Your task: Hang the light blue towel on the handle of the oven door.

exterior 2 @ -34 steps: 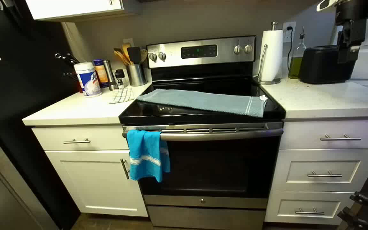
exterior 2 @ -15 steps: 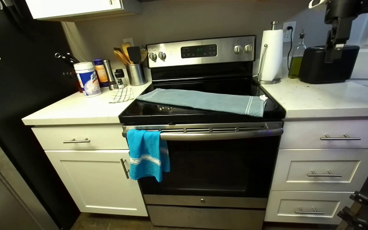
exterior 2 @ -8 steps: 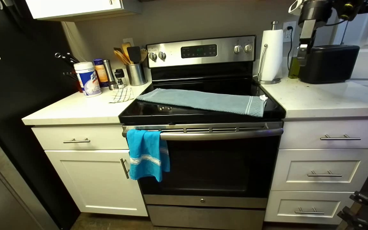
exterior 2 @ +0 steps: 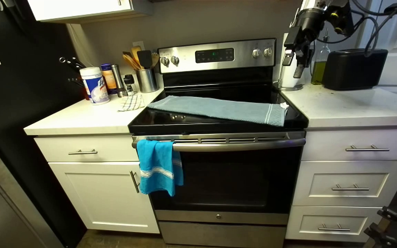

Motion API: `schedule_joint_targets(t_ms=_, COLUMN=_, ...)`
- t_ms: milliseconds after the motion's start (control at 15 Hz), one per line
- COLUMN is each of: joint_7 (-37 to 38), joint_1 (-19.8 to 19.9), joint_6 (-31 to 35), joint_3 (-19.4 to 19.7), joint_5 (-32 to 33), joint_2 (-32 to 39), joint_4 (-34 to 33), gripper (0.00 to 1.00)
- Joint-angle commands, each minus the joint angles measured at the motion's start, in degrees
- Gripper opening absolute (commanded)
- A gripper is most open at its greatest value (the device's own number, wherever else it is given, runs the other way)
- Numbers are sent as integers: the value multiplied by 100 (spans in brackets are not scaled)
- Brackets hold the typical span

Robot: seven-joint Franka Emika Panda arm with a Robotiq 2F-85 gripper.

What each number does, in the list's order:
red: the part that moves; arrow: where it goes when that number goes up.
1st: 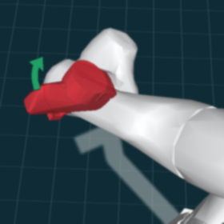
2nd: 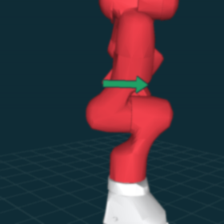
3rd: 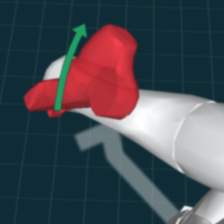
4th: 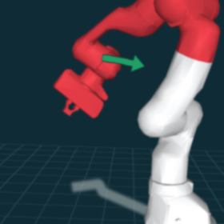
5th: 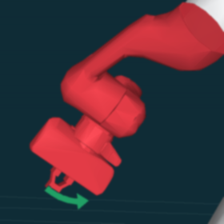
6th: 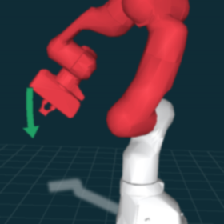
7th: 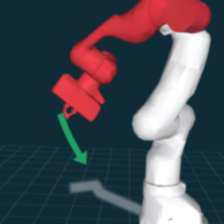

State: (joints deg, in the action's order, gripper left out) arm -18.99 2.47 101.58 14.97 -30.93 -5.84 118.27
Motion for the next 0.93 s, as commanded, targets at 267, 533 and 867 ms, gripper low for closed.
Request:
schedule_joint_targets(t_ms=267, joint_7=1914, joint_1=347, joint_6=620, joint_3=-305, joint_5=-222, joint_2=425, joint_4=-196, gripper=100)
schedule_joint_targets(t_ms=533, joint_7=2756, joint_1=367, joint_6=661, joint_3=-406, joint_5=-318, joint_2=644, joint_4=-297, gripper=100)
schedule_joint_targets(t_ms=867, joint_7=3533, joint_1=442, joint_6=1156, joint_3=-401, joint_5=-566, joint_2=1120, joint_4=-464, gripper=100)
